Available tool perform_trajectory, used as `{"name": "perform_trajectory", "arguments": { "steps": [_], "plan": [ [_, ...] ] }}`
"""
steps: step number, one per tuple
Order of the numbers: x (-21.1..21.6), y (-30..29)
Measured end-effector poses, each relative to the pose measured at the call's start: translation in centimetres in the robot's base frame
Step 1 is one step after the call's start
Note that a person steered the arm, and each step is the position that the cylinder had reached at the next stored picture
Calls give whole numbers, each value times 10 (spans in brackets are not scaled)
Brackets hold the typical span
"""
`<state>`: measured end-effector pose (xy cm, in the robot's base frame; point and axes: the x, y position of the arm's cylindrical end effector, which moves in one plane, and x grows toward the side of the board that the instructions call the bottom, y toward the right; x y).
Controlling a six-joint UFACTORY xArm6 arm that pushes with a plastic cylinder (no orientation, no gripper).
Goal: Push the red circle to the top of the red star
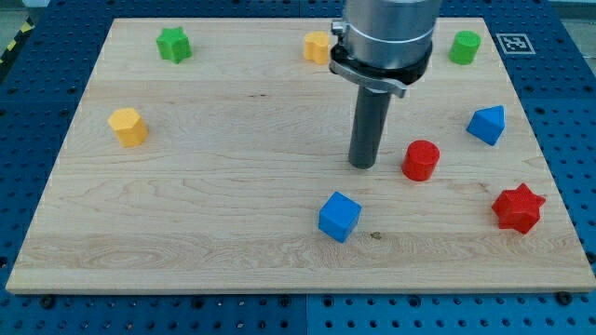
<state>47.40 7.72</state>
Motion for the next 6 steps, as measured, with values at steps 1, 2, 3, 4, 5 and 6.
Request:
{"name": "perform_trajectory", "arguments": {
  "steps": [1,2,3,4,5,6],
  "plan": [
    [-13,1],
    [-14,31],
    [14,64],
    [31,94],
    [32,99],
    [38,100]
  ]
}}
